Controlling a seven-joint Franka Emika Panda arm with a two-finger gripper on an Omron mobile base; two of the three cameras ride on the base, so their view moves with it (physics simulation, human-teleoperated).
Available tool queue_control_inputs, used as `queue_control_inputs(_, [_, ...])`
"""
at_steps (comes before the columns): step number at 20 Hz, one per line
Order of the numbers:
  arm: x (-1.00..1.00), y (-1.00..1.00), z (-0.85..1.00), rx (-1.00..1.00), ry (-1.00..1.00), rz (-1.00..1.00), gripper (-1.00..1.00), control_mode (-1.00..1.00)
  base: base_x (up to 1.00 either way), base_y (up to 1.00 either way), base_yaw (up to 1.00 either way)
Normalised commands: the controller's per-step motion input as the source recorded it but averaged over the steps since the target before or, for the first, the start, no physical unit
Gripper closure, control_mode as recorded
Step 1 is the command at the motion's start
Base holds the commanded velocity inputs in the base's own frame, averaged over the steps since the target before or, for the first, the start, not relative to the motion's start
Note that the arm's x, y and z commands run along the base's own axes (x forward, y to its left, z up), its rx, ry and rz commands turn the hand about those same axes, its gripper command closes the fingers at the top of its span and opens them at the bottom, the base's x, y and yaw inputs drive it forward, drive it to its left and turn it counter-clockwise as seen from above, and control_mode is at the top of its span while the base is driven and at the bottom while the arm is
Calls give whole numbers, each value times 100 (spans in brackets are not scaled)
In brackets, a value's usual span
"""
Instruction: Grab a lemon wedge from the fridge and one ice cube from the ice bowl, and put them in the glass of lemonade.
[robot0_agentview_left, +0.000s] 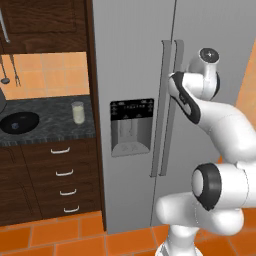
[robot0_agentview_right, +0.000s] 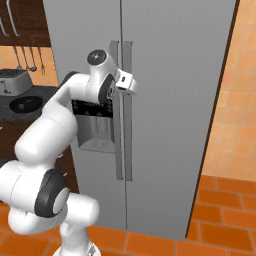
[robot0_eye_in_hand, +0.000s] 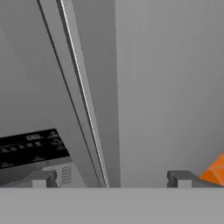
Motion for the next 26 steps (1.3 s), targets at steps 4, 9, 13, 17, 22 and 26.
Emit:
queue_control_inputs(4, [39,-45,-1,0,-1,3,-100,-100,0,0,0])
queue_control_inputs(9, [54,-2,-1,0,-1,4,-100,-100,0,0,0])
queue_control_inputs(13, [37,0,0,0,-2,8,-100,-100,0,0,0])
queue_control_inputs(17, [37,0,-1,0,-4,7,-100,-100,0,0,0])
queue_control_inputs(22, [38,0,-11,0,-11,2,-100,-100,0,0,0])
queue_control_inputs(26, [38,0,-25,0,-24,0,-100,-100,0,0,0])
